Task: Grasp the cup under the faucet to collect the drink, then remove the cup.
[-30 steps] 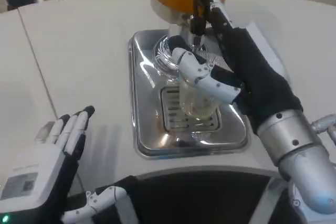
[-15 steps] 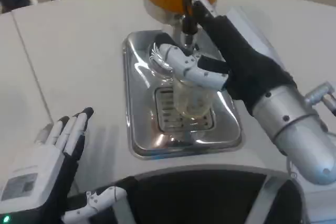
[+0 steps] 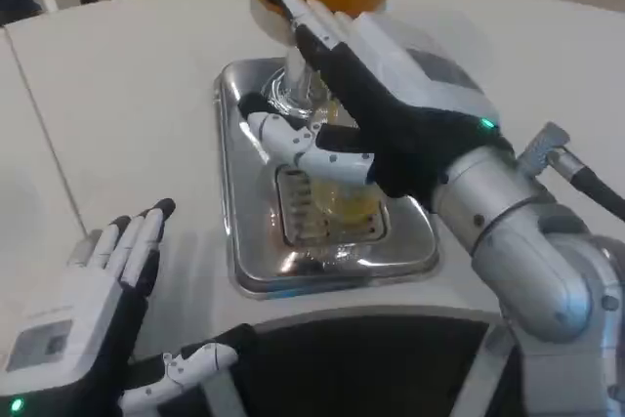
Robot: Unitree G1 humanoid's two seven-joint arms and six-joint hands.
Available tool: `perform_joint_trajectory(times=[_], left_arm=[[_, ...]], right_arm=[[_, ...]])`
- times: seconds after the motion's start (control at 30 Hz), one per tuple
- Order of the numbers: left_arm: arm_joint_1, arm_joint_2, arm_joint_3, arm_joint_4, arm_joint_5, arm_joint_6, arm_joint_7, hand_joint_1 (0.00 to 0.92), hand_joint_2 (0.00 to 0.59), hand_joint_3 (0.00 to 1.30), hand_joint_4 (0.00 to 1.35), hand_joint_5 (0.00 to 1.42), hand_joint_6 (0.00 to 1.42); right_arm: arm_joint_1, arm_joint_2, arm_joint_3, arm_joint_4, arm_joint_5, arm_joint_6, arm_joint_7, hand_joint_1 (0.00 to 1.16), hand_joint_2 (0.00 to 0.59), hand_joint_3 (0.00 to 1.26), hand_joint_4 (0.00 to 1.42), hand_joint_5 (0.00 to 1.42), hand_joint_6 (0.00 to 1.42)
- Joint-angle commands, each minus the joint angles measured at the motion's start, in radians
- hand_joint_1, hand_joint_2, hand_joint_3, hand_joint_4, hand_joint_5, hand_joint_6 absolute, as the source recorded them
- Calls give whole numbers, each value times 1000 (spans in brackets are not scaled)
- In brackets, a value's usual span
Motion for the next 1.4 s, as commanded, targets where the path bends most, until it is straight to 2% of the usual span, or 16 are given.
perform_joint_trajectory(times=[0.03,0.33,0.43,0.57,0.87,1.0,1.3,1.4], left_arm=[[-5,-8,-10,16,-9,-1,5,59,76,0,0,0,0],[-118,-47,-15,83,-38,29,8,272,75,0,0,0,0],[-167,-62,-23,111,-54,28,12,292,67,0,0,0,0],[-202,-73,-34,130,-62,26,17,298,66,0,0,0,0],[-245,-99,-75,138,-75,21,21,297,62,0,0,0,0],[-261,-104,-86,149,-74,27,24,297,58,0,0,0,0],[-309,-128,-132,189,-50,43,44,296,55,0,0,0,0],[-320,-134,-141,196,-48,50,49,296,55,0,0,0,0]], right_arm=[[41,5,24,-9,-30,10,81,271,469,14,0,0,0],[46,28,4,-7,-89,-1,148,309,489,24,0,0,0],[55,38,-7,3,-84,-13,150,327,501,24,0,0,0],[62,36,-7,1,-105,-33,160,350,494,24,0,0,0],[59,61,-33,0,-116,-43,192,380,503,24,0,0,0],[53,58,-36,7,-126,-54,214,384,503,24,0,0,0],[105,92,-86,2,-115,-84,179,393,500,24,0,0,0],[141,108,-120,-16,-102,-97,145,398,497,24,0,0,0]])
